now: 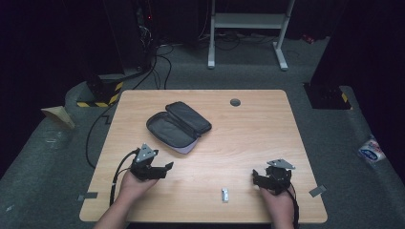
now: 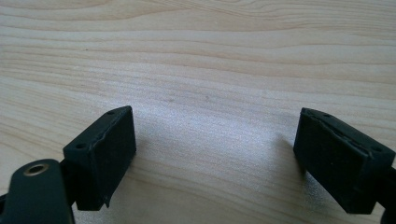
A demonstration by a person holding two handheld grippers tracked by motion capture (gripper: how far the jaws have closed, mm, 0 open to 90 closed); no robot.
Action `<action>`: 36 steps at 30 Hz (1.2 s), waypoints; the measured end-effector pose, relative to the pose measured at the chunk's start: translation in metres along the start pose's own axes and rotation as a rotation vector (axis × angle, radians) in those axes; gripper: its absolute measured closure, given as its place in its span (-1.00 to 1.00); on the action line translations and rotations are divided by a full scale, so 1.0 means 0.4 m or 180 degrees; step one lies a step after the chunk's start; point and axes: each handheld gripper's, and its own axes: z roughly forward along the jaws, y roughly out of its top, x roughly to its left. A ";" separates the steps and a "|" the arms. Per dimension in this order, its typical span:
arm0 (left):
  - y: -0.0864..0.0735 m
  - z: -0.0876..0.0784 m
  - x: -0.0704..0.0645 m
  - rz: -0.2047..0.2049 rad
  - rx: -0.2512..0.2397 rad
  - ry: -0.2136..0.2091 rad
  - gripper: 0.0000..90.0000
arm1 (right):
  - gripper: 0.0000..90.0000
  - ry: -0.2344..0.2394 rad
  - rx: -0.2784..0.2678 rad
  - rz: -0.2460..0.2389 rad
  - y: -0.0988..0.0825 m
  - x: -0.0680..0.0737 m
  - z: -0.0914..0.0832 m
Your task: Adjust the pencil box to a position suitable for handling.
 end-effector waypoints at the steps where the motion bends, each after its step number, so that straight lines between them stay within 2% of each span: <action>1: 0.005 0.004 -0.001 -0.0007 -0.0003 -0.0007 -0.56 | -0.72 0.0000 -0.0001 -0.0001 0.000 0.000 0.000; 4: 0.023 0.022 -0.003 -0.0037 0.0007 -0.0072 -0.53 | -0.72 0.0002 -0.0002 0.0004 0.000 0.000 0.000; 10: 0.064 0.058 -0.012 0.0075 0.0102 -0.0121 -0.47 | -0.72 0.0002 -0.0002 0.0003 0.000 0.000 0.000; 13: 0.080 0.076 -0.012 0.0019 0.0121 -0.0152 -0.43 | -0.72 0.0003 -0.0002 0.0003 0.000 0.000 0.000; 17: 0.098 0.099 -0.009 0.0060 0.0136 -0.0154 -0.36 | -0.71 0.0004 0.0000 0.0004 -0.001 0.001 -0.001; 21: 0.113 0.120 -0.001 0.0010 0.0196 -0.0161 -0.30 | -0.71 0.0004 0.0001 0.0007 0.000 0.001 -0.001; 22: 0.120 0.130 0.003 -0.0006 0.0195 -0.0197 -0.28 | -0.71 0.0003 -0.0002 0.0001 -0.001 0.000 -0.001; 23: 0.120 0.130 0.003 -0.0006 0.0195 -0.0197 -0.24 | -0.71 0.0004 0.0001 0.0007 0.000 0.001 -0.001; 24: 0.124 0.137 0.004 -0.0082 0.0179 -0.0239 -0.22 | -0.71 0.0004 -0.0002 0.0000 -0.001 0.000 -0.001; 27: 0.128 0.149 0.003 -0.0048 0.0225 -0.0214 -0.19 | -0.71 0.0004 0.0000 0.0008 -0.001 0.001 -0.001; 28: 0.132 0.160 0.001 0.0000 0.0270 -0.0189 -0.18 | -0.71 0.0005 0.0001 0.0009 -0.001 0.001 -0.001; 30: 0.132 0.163 -0.002 -0.0019 0.0268 -0.0177 -0.14 | -0.71 0.0004 0.0000 0.0008 -0.001 0.001 -0.001; 33: 0.130 0.171 -0.006 0.0048 0.0296 -0.0147 -0.03 | -0.71 0.0006 0.0000 0.0010 -0.001 0.001 -0.001; 36: 0.125 0.182 -0.012 0.0059 0.0339 -0.0176 0.08 | -0.71 0.0005 -0.0001 0.0008 -0.001 0.001 -0.001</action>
